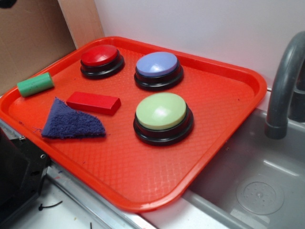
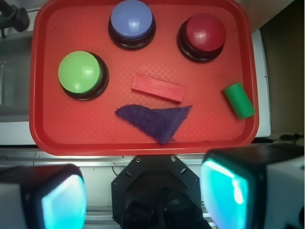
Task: Push the green button.
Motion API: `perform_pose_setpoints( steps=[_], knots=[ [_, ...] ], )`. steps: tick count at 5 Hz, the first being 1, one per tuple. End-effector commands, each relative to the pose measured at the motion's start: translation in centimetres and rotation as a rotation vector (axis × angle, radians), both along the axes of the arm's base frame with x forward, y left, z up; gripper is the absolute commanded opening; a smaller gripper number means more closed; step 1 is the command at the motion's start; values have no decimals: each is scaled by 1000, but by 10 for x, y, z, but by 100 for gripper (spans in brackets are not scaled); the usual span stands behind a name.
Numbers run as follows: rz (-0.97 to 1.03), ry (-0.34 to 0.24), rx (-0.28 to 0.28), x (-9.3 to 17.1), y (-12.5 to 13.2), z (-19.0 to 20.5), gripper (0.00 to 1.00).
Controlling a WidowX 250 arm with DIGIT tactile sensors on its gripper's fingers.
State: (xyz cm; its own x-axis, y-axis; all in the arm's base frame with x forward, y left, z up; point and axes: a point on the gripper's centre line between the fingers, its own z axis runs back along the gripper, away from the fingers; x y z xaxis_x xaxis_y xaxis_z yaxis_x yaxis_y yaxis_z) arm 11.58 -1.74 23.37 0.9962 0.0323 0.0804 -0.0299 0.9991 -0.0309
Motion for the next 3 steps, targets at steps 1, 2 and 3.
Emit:
perform_pose_setpoints(
  steps=[1, 2, 3],
  knots=[
    [0, 0, 0, 0, 0, 0, 100],
    [-242, -100, 167, 50, -48, -47, 100],
    [-502, -74, 262, 85, -104, -85, 100]
  ],
)
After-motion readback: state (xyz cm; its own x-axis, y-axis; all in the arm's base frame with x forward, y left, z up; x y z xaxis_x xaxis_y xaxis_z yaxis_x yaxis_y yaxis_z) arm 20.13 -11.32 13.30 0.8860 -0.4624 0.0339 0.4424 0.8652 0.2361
